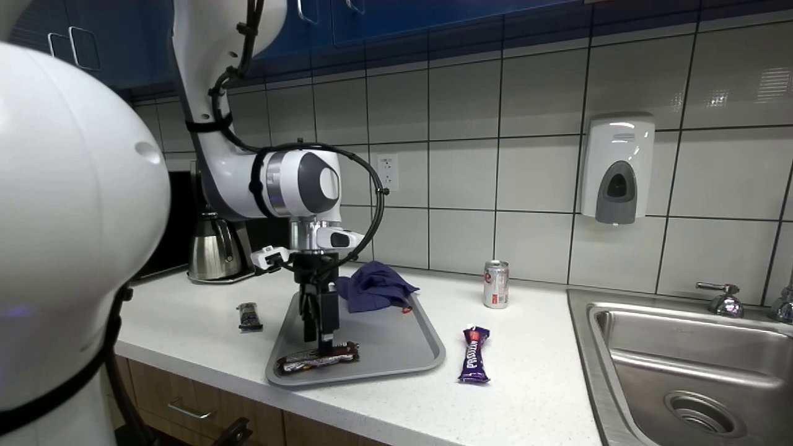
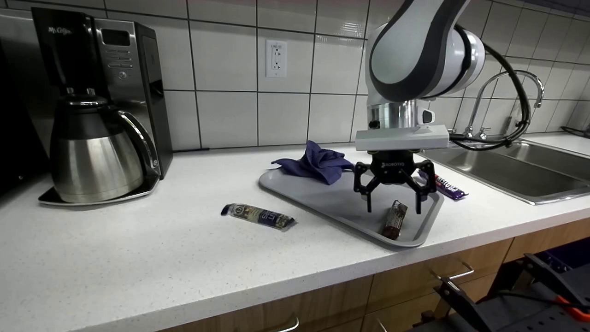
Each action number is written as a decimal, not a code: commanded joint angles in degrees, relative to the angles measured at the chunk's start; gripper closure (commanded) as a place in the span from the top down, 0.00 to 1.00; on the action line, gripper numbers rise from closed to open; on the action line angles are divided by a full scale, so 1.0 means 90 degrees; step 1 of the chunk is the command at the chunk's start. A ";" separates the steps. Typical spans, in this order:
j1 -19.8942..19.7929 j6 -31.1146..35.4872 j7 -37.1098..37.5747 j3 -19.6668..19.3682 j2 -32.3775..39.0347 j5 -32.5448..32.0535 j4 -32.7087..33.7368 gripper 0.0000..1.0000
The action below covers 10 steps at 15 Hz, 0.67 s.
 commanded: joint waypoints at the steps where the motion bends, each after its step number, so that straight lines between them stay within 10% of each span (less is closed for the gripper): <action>1: -0.0013 0.0408 0.0332 -0.0048 -0.0078 -0.0169 -0.0245 1.00; 10: 0.0003 0.1449 0.0404 -0.0195 0.0093 -0.0057 -0.0543 1.00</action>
